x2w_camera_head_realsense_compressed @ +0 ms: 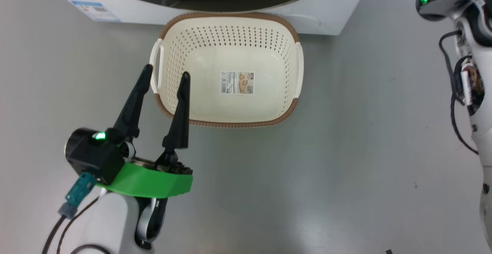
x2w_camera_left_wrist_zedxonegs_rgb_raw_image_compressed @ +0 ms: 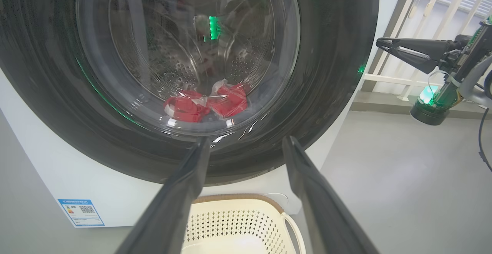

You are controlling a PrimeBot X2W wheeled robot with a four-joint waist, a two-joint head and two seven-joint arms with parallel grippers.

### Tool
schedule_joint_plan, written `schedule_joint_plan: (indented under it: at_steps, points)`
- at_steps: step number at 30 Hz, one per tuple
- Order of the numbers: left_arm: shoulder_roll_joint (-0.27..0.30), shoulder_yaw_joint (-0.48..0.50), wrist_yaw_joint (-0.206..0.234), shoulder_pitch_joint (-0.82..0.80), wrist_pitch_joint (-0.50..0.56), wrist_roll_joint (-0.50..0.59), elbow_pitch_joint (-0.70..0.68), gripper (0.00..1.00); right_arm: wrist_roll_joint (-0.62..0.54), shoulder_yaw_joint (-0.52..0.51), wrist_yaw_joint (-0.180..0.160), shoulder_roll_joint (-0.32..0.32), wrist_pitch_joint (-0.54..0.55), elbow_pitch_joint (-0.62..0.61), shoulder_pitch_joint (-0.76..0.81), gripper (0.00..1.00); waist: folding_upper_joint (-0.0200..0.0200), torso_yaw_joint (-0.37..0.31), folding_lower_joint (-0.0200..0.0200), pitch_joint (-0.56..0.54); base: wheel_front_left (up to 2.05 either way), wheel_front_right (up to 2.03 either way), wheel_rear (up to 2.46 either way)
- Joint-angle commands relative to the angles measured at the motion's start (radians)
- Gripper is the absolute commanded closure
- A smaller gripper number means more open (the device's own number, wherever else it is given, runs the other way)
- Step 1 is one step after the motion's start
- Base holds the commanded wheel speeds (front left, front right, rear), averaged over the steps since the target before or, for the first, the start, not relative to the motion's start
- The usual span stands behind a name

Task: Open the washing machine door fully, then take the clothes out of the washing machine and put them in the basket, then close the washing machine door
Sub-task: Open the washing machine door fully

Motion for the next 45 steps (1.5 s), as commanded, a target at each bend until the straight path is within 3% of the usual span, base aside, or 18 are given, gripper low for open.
schedule_joint_plan:
  at_steps: [1, 10, 24, 45]
  points:
    - [0.014, 0.022, 0.008, -0.022, -0.008, 0.001, -0.034, 0.0, 0.011, 0.001, 0.001, 0.008, 0.012, -0.02, -0.026, 1.0, 0.0, 0.017, 0.0, 0.027, 0.0, 0.0, 0.0]
    - [0.014, 0.003, 0.013, -0.04, -0.008, -0.013, -0.036, 0.0, 0.055, -0.018, 0.001, 0.014, 0.109, -0.011, -0.094, 1.0, 0.0, 0.037, 0.0, 0.083, 0.0, 0.0, 0.0]
    - [0.014, -0.01, 0.012, -0.06, -0.008, -0.022, -0.019, 0.0, 0.024, 0.017, 0.001, 0.029, 0.21, 0.009, -0.156, 1.0, 0.0, 0.044, 0.0, 0.112, 0.0, 0.0, 0.0]
    - [0.014, 0.025, 0.035, -0.044, -0.008, -0.021, 0.022, 0.0, 0.017, 0.031, 0.001, 0.068, 0.298, -0.033, -0.047, 1.0, 0.0, -0.002, 0.0, 0.039, 0.0, 0.0, 0.0]
